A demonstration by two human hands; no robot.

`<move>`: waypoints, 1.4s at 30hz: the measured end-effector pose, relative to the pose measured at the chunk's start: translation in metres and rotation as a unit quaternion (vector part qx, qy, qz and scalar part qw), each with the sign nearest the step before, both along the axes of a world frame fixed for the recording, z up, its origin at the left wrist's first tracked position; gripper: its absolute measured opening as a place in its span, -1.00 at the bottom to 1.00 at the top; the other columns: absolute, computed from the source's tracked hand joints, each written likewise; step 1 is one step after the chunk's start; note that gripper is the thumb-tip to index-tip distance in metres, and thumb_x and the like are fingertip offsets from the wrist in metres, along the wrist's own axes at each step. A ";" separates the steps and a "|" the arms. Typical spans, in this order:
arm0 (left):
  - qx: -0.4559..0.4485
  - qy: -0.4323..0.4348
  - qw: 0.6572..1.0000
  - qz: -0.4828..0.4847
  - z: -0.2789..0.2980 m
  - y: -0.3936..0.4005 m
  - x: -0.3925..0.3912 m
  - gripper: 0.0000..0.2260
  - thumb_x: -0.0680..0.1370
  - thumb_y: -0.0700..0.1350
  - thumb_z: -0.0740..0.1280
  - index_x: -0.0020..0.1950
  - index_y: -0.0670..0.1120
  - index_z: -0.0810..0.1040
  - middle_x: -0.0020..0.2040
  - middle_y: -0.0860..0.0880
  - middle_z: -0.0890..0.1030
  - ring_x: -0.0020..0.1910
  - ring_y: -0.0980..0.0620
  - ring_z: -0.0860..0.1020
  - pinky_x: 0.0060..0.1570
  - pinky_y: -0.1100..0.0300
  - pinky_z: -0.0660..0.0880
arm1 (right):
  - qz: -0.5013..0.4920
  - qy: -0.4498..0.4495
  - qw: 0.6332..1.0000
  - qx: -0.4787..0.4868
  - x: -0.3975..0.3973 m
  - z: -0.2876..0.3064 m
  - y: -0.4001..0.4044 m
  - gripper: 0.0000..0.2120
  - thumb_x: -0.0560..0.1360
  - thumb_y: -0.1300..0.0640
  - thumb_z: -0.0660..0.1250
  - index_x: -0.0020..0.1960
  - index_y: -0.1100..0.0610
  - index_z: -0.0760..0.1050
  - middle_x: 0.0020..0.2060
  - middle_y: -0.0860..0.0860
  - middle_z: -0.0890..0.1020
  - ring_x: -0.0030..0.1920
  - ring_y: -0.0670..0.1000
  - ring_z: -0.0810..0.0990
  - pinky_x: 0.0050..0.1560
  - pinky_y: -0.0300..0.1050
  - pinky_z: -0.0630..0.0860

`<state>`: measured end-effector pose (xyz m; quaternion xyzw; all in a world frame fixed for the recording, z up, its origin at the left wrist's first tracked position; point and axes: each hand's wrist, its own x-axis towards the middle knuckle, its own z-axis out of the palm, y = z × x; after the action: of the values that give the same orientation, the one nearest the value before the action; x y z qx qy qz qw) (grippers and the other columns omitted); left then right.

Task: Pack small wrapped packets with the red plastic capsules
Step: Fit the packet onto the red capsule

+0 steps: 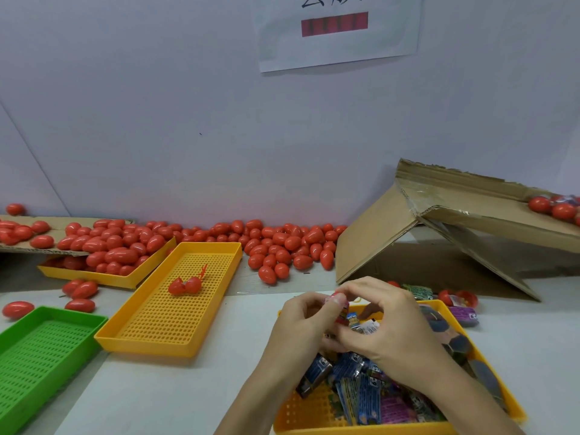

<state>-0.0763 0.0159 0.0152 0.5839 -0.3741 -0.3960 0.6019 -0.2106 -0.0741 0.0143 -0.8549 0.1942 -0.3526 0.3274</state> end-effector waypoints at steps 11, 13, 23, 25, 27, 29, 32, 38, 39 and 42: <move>-0.025 0.260 0.965 -0.028 0.012 0.003 -0.004 -0.63 0.54 -0.07 0.24 0.11 -0.37 0.58 -0.15 -0.33 0.64 -0.21 -0.14 0.65 -0.10 0.02 0.62 | -0.025 -0.056 0.997 0.050 0.003 0.005 0.010 -0.60 0.30 -0.28 0.46 0.09 -0.22 0.59 0.01 -0.27 0.62 0.07 -0.10 0.60 0.02 0.00 0.60; -0.022 0.269 0.962 -0.030 0.011 0.003 -0.005 -0.58 0.50 -0.04 0.26 0.13 -0.37 0.57 -0.14 -0.34 0.65 -0.22 -0.15 0.66 -0.14 0.03 0.65 | -0.033 -0.055 0.997 0.046 0.004 0.006 0.011 -0.58 0.28 -0.35 0.41 0.08 -0.24 0.58 0.00 -0.28 0.62 0.05 -0.11 0.60 0.02 0.02 0.60; -0.027 0.200 0.979 0.005 0.006 0.000 -0.001 -0.70 0.54 -0.04 0.38 0.05 -0.27 0.67 -0.07 -0.28 0.70 -0.14 -0.10 0.69 -0.17 0.16 0.64 | -0.058 -0.047 0.996 0.053 0.005 0.005 0.009 -0.54 0.28 -0.31 0.37 0.13 -0.18 0.60 -0.05 -0.26 0.64 0.06 -0.16 0.60 0.00 -0.11 0.61; -0.034 0.254 0.967 0.013 0.008 -0.001 -0.002 -0.72 0.61 -0.10 0.28 -0.02 -0.25 0.71 -0.05 -0.30 0.70 -0.12 -0.12 0.70 -0.17 0.15 0.64 | -0.032 -0.063 0.993 0.093 0.006 0.005 0.008 -0.59 0.30 -0.24 0.40 0.14 -0.23 0.59 -0.01 -0.25 0.66 0.12 -0.17 0.60 0.05 -0.09 0.62; -0.045 0.299 0.953 0.015 0.011 0.000 -0.003 -0.73 0.56 -0.12 0.28 -0.07 -0.26 0.73 -0.03 -0.32 0.69 -0.11 -0.13 0.71 -0.20 0.13 0.64 | -0.012 -0.078 0.989 0.125 0.006 0.006 0.009 -0.62 0.33 -0.19 0.41 0.14 -0.22 0.59 0.02 -0.22 0.67 0.15 -0.16 0.61 0.08 -0.08 0.63; -0.047 0.325 0.944 0.015 0.013 0.000 -0.003 -0.72 0.59 -0.14 0.25 -0.01 -0.29 0.69 -0.03 -0.33 0.69 -0.12 -0.13 0.71 -0.22 0.13 0.64 | -0.001 -0.087 0.985 0.147 0.005 0.006 0.009 -0.63 0.35 -0.12 0.43 0.16 -0.17 0.60 0.04 -0.18 0.67 0.15 -0.14 0.62 0.11 -0.06 0.63; -0.044 0.351 0.935 0.018 0.012 -0.001 -0.001 -0.70 0.64 -0.14 0.22 0.04 -0.31 0.67 -0.01 -0.34 0.68 -0.13 -0.12 0.71 -0.24 0.15 0.64 | -0.001 -0.087 0.983 0.162 0.005 0.005 0.009 -0.59 0.38 -0.06 0.43 0.22 -0.06 0.61 0.05 -0.16 0.68 0.16 -0.13 0.63 0.14 -0.06 0.62; -0.085 0.173 0.971 0.145 0.010 0.000 0.000 -0.78 0.51 -0.04 0.44 0.04 -0.16 0.66 -0.06 -0.18 0.71 -0.07 -0.11 0.71 -0.17 0.19 0.62 | -0.029 -0.088 0.983 0.158 0.005 0.003 0.007 -0.72 0.49 -0.05 0.36 0.20 -0.12 0.59 0.03 -0.22 0.68 0.14 -0.22 0.60 0.05 -0.36 0.55; -0.086 0.109 0.974 0.177 0.009 0.001 0.001 -0.77 0.47 -0.02 0.48 0.04 -0.12 0.63 -0.07 -0.13 0.71 -0.08 -0.08 0.71 -0.16 0.20 0.62 | -0.035 -0.085 0.983 0.157 0.005 0.002 0.007 -0.75 0.51 -0.01 0.36 0.19 -0.13 0.58 0.02 -0.22 0.68 0.14 -0.23 0.60 0.04 -0.39 0.54; -0.081 -0.048 0.964 0.250 0.007 0.003 0.003 -0.81 0.44 -0.02 0.53 -0.02 0.02 0.58 -0.10 0.00 0.68 -0.09 0.01 0.67 -0.13 0.18 0.63 | -0.042 -0.073 0.984 0.158 0.006 0.000 0.007 -0.75 0.55 0.08 0.37 0.21 -0.13 0.56 0.02 -0.20 0.68 0.14 -0.23 0.59 0.04 -0.41 0.53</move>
<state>-0.0737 0.0194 0.0219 0.6263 -0.2756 -0.1729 0.7085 -0.2049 -0.0675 0.0148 -0.7555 0.2587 -0.3923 0.4565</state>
